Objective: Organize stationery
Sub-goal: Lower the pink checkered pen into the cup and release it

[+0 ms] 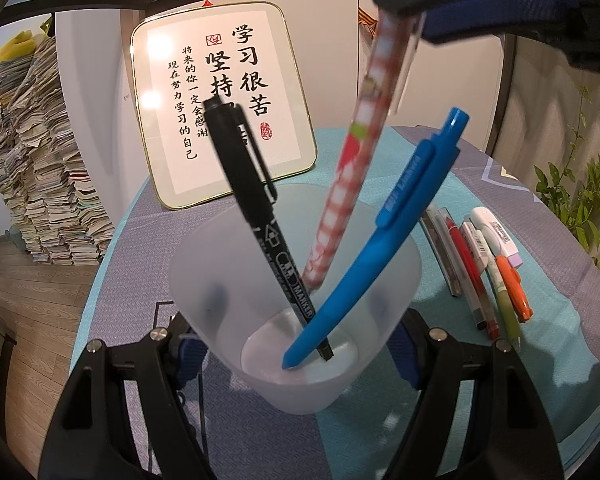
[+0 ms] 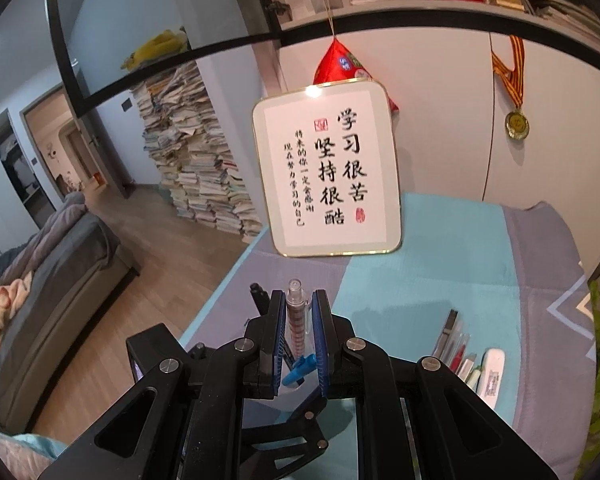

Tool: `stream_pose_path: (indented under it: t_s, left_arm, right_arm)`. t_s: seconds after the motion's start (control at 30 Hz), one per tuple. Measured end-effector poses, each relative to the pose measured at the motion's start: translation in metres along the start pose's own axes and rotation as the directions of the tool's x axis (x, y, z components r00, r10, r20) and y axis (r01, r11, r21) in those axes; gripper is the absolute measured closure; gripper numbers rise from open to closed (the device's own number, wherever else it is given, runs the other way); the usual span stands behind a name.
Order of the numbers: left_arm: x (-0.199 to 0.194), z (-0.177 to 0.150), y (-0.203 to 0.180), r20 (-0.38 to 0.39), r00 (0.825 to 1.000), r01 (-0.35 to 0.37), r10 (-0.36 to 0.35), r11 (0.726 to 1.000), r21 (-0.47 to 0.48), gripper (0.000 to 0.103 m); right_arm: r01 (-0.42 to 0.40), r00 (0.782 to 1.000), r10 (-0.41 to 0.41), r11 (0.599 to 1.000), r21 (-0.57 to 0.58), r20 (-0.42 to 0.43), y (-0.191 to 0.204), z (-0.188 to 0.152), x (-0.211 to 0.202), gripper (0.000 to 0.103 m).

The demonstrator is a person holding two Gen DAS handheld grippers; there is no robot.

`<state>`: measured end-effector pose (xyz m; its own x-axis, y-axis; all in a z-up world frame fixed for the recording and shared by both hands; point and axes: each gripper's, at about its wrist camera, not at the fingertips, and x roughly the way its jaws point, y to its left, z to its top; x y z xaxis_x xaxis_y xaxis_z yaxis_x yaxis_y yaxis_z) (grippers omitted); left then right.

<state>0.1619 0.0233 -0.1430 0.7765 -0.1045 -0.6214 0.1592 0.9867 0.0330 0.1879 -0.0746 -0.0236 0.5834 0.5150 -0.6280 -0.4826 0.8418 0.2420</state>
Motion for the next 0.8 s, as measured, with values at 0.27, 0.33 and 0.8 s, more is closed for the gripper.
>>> stream_pose_path:
  t_s: [0.27, 0.33, 0.8]
  left_arm:
    - [-0.002, -0.001, 0.0, -0.001, 1.0, 0.001, -0.001, 1.0, 0.0, 0.029]
    - [-0.003, -0.001, 0.0, -0.001, 1.0, 0.001, -0.001, 1.0, 0.0, 0.029]
    - [-0.003, -0.002, 0.0, -0.001, 1.0, 0.001, -0.001, 1.0, 0.0, 0.029]
  right_arm:
    - [-0.014, 1.0, 0.014, 1.0, 0.019, -0.022, -0.003, -0.002, 0.002, 0.089]
    - [-0.027, 0.999, 0.028, 0.999, 0.018, -0.028, -0.002, -0.003, 0.002, 0.089]
    - [0.176, 0.983, -0.18, 0.932, 0.316, -0.015, -0.1, -0.022, -0.024, 0.089]
